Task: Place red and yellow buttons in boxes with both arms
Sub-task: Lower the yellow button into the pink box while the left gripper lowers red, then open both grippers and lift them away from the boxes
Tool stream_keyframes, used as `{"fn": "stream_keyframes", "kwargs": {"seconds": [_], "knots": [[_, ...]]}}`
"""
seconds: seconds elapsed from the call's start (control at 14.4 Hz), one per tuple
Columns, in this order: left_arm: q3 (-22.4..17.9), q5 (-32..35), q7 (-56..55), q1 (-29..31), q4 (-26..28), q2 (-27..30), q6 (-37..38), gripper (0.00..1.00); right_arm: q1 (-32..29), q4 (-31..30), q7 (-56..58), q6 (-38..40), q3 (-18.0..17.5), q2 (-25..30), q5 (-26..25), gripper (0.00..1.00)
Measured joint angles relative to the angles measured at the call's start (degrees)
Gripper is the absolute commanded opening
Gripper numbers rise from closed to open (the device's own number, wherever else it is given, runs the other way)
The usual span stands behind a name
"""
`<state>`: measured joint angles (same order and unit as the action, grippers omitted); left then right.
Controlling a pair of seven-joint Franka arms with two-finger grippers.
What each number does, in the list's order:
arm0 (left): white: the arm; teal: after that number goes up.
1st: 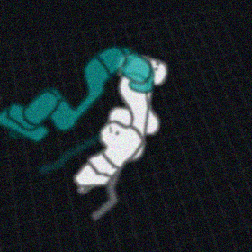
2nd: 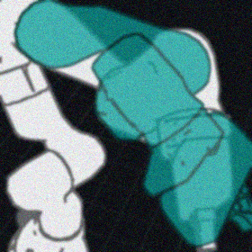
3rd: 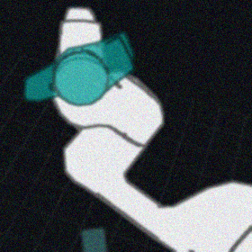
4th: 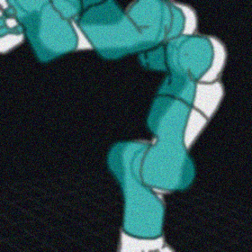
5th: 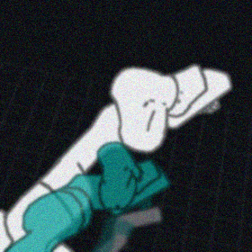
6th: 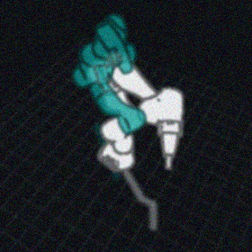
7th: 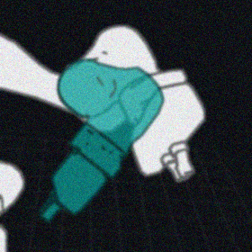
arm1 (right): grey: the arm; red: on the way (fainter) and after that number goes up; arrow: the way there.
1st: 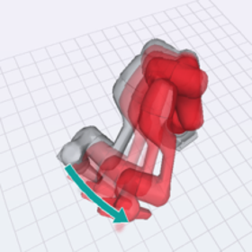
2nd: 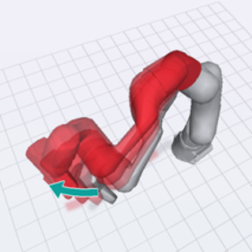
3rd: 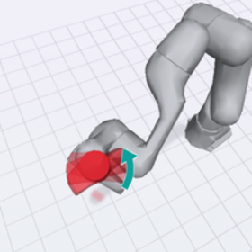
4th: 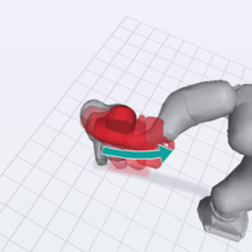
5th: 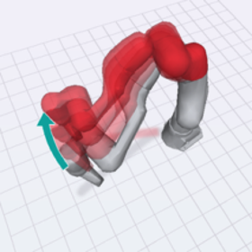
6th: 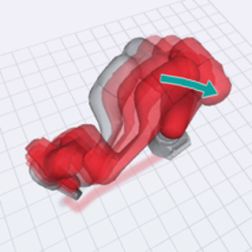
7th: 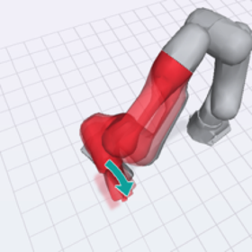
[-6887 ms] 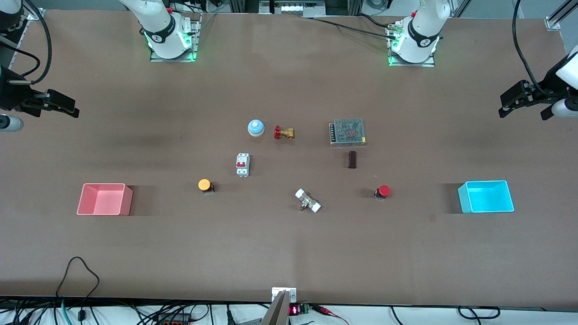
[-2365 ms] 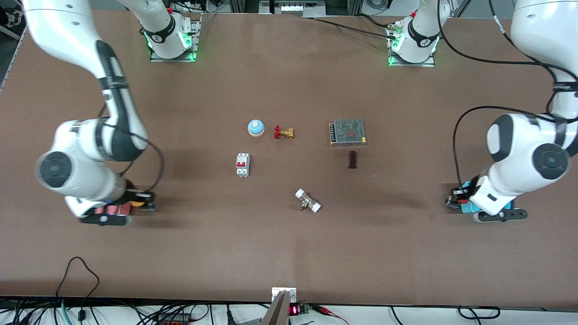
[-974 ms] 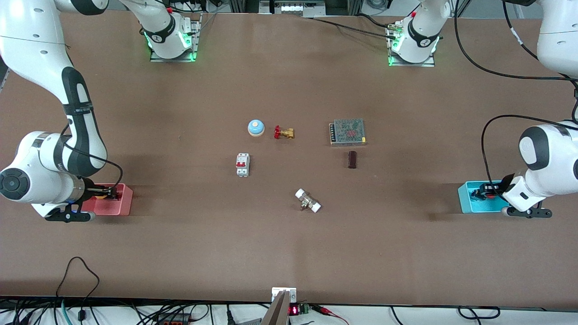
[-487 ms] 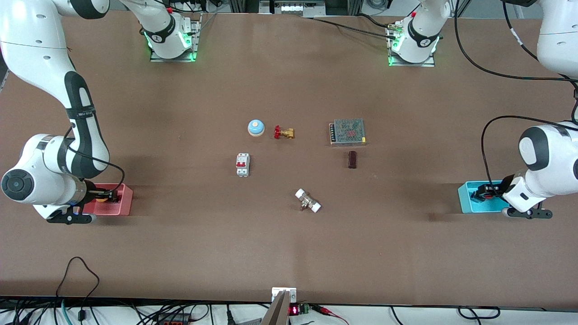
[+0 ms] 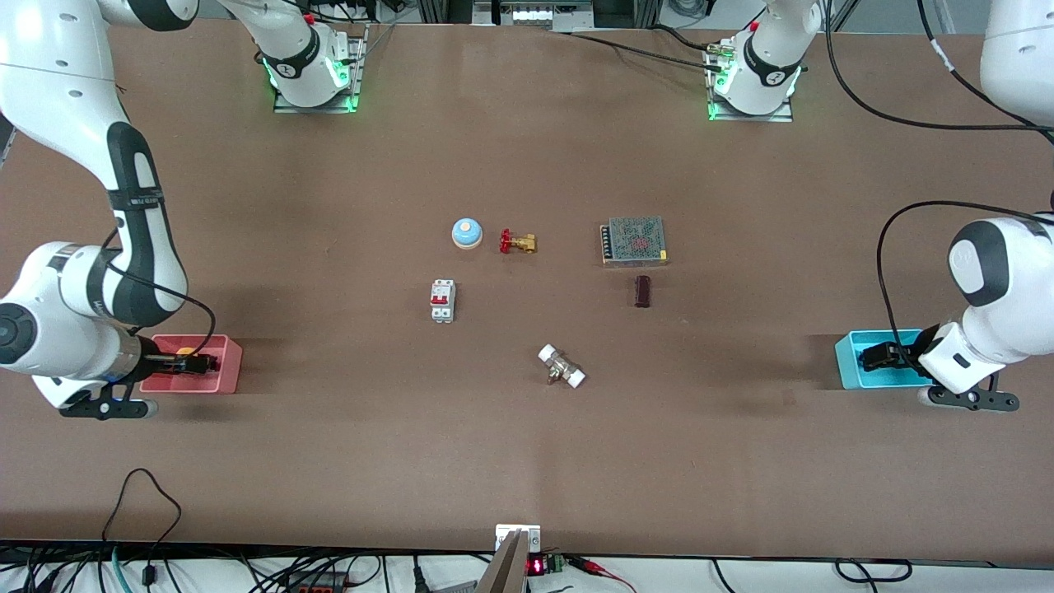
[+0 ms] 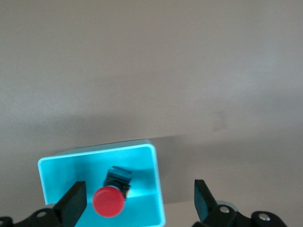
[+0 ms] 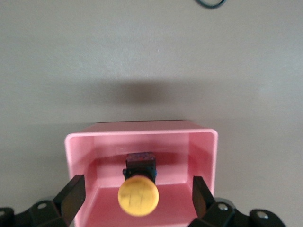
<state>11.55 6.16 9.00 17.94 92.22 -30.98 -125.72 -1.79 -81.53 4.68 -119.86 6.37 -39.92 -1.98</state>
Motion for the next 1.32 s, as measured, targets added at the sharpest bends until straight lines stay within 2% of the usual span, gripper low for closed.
{"fn": "stream_keyframes", "kwargs": {"seconds": [0.42,0.77,1.18,1.32], "knots": [[4.4,0.0,-5.6,-0.2,1.9,8.5,5.9,1.0,0.2,0.8,0.0,14.8,-1.7,12.9,3.1,1.0],[5.0,0.0,-6.2,-0.2,2.8,19.6,15.3,1.0,0.6,0.5,0.3,26.2,-3.6,23.1,3.1,1.0],[5.1,-1.2,-6.2,-0.7,3.9,27.2,20.9,1.0,0.9,-6.8,0.8,27.6,-3.7,32.3,3.0,1.0],[2.5,-2.3,-6.2,-4.4,4.0,28.5,22.4,1.0,2.2,-8.4,0.7,27.6,-3.8,33.8,2.6,1.0]]}}
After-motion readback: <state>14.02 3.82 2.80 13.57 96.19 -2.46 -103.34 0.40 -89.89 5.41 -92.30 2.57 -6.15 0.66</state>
